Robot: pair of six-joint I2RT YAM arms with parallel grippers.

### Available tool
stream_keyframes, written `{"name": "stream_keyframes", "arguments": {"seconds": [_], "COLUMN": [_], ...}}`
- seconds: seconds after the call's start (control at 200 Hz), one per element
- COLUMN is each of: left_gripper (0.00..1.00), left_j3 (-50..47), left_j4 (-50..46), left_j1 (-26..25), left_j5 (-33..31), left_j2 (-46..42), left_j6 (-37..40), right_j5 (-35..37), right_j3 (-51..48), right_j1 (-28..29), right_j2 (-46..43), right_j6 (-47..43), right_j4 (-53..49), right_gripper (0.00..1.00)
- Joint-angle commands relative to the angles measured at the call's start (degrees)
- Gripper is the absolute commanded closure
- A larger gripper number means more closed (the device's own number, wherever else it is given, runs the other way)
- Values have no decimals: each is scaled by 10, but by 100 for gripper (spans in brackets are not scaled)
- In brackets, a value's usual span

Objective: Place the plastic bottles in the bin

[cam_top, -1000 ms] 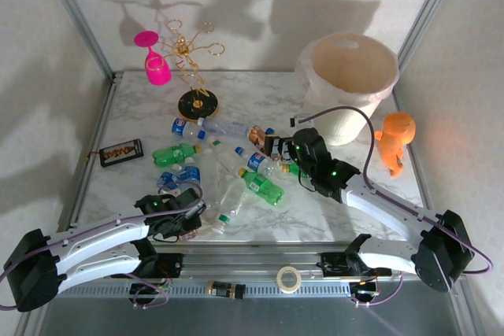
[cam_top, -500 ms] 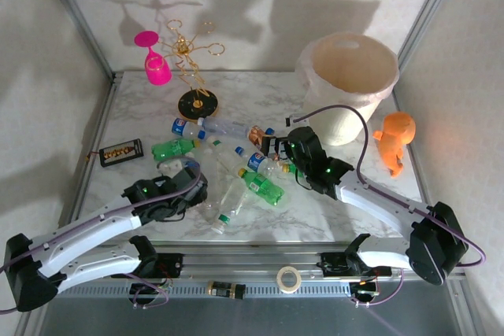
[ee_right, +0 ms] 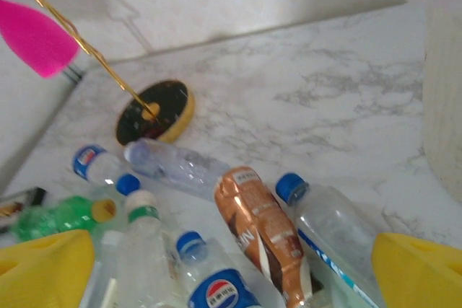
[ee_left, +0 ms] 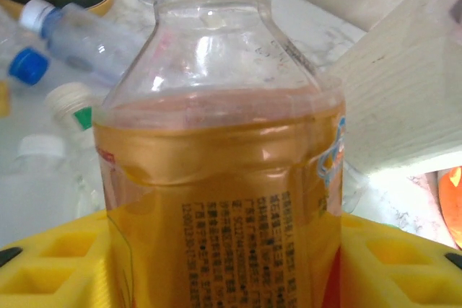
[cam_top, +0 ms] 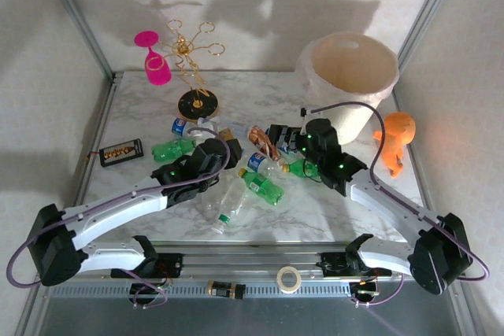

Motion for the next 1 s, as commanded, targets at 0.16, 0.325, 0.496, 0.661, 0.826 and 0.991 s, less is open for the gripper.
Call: {"name": "stream_keyframes", "arguments": {"seconds": [0.16, 0.325, 0.496, 0.661, 0.826, 0.991], "left_gripper": [47, 47, 46, 45, 44, 42], "left_j3": [-18, -39, -51, -53, -56, -53], "left_j4": [249, 318, 350, 351, 358, 364], "left_j1": [1, 1, 1, -1, -3, -5], "left_j5": [99, 171, 242, 259, 266, 267], "left_j2": [93, 103, 109, 115, 112, 117], "left_j6": [173, 235, 255, 263, 266, 263], "right_j5": [-127, -197, -302, -316, -319, -314], "right_j3": [16, 46, 77, 92, 94, 89], "right_j1": [-26, -31, -32, -33, -32, -33], "right_j2": [-23, 2, 55, 86, 104, 110], "right_j6": [31, 11, -5, -17, -24, -26], "right_j4": [32, 28, 46, 40, 31, 30], "right_gripper": [1, 5, 11, 13, 24, 39]}}
